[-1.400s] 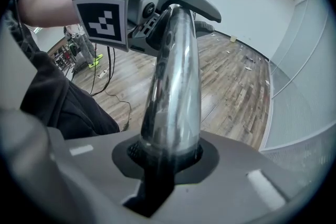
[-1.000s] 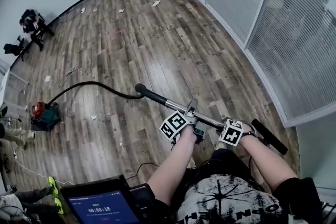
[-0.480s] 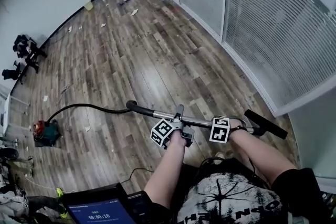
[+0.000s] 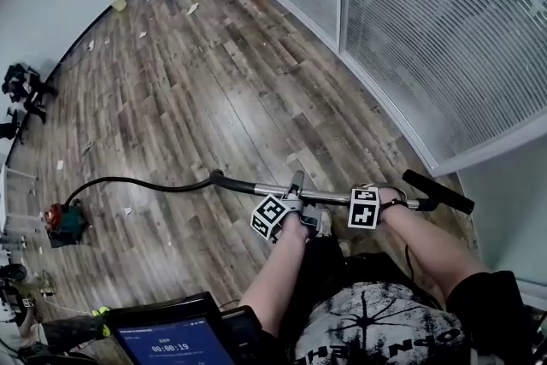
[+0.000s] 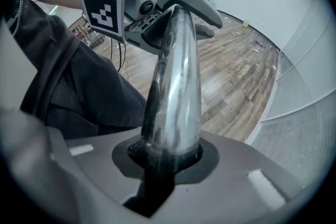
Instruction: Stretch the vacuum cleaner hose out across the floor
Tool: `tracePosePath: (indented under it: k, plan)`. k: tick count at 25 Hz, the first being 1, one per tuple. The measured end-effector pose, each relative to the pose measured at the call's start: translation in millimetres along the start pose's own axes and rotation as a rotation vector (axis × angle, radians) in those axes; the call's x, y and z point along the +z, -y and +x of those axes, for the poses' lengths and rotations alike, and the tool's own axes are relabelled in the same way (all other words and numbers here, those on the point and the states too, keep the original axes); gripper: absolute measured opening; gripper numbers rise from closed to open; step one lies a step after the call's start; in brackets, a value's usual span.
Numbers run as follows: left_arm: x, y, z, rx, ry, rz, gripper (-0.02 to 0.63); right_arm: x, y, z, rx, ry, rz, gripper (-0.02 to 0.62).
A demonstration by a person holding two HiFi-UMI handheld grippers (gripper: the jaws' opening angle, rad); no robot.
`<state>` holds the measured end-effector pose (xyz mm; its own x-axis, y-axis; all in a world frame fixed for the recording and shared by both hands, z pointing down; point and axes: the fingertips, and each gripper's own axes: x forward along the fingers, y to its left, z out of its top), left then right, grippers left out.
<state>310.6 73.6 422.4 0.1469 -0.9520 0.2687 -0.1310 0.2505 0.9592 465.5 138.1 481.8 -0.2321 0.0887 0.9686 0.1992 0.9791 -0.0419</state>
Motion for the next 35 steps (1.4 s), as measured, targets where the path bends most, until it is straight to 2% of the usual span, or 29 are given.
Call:
tracePosePath:
  k: [8, 14, 21, 25, 28, 35]
  plan:
    - [-18.9, -21.0, 45.2, 0.023, -0.037, -0.080, 0.077, -34.6, 25.8, 7.3, 0.055, -0.071, 0.025, 0.084]
    - [-37.2, -21.4, 72.9, 0.062, -0.039, -0.073, 0.077, -61.8, 41.2, 8.6, 0.085, -0.065, 0.041, 0.084]
    - [-76.4, -17.5, 74.0, 0.089, 0.024, -0.037, 0.075, -102.6, 34.6, 8.1, 0.100, -0.017, -0.002, 0.087]
    - [-105.2, -25.8, 66.6, 0.085, 0.069, -0.032, 0.075, -130.8, 24.4, 13.9, 0.072, 0.000, -0.048, 0.091]
    - [-122.6, -36.8, 68.8, 0.101, 0.088, -0.061, 0.074, -148.7, 26.3, 18.7, 0.037, -0.002, -0.069, 0.095]
    - [-150.5, -71.1, 91.1, 0.157, 0.026, -0.125, 0.075, -179.9, 33.9, 30.0, -0.068, -0.034, -0.021, 0.109]
